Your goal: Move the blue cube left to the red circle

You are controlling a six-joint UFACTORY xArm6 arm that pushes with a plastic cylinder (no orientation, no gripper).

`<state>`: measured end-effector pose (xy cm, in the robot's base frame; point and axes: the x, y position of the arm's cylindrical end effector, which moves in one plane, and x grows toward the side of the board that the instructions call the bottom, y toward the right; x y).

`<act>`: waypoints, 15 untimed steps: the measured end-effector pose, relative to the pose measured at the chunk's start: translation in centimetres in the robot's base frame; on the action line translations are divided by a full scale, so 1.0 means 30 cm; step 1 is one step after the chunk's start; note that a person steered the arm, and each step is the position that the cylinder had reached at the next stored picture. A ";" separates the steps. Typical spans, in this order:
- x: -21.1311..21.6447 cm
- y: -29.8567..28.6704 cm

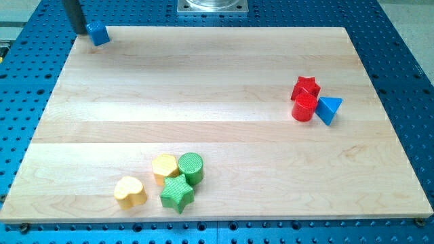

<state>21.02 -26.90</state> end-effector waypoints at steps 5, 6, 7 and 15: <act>0.154 0.321; 0.337 0.665; 0.457 0.865; 0.661 1.234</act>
<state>40.86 10.11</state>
